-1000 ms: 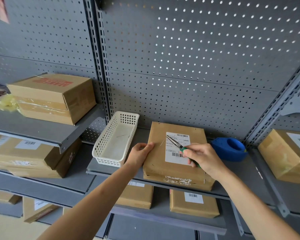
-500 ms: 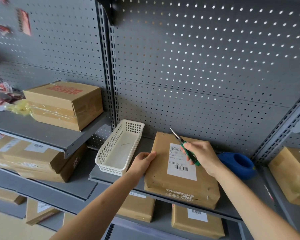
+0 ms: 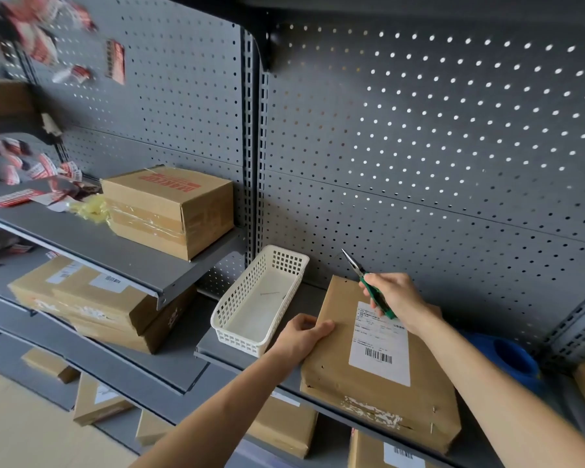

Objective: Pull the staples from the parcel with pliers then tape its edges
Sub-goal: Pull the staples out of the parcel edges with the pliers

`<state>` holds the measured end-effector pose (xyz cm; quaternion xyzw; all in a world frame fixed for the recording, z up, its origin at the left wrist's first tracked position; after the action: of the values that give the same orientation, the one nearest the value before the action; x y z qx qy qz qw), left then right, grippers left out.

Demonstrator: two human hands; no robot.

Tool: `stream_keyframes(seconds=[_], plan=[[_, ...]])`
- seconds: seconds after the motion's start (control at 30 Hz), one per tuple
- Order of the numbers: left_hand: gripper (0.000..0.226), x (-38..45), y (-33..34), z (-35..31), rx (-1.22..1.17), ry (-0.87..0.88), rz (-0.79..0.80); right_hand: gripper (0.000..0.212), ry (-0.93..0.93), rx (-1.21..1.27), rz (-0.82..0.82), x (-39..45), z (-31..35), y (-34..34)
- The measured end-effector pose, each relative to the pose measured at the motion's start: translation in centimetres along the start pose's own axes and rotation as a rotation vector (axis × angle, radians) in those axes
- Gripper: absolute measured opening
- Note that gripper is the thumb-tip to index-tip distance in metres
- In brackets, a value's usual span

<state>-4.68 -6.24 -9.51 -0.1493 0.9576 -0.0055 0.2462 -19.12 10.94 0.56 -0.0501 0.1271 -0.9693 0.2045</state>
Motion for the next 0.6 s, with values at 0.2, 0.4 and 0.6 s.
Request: stream_keyframes(seconds=[0.2,0.4,0.6], plan=[[0.049,-0.3,-0.3,-0.2,0.06,0.002,-0.028,0.031,-0.015,-0.215,0.031,2.4,1.0,1.3],[0.053,0.3,-0.1,0.0,-0.002,-0.002,-0.009,0.032,-0.082,-0.368,0.06,5.4,1.5,3.4],[0.057,0.1,-0.3,-0.1,-0.007,0.004,-0.014,0.018,-0.199,-0.533,0.126,6.3,2.9,6.1]])
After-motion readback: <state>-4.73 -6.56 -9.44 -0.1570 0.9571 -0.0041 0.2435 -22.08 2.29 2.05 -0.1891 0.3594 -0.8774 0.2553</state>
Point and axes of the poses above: each hand's wrist, its own x-axis towards the middle knuckle, its own y-axis out of the palm, z = x × y, the point moved 10 cm from there along x, towards the middle knuckle, and after that the axes turned 6 degrees about -y, right-handed, at the moved point
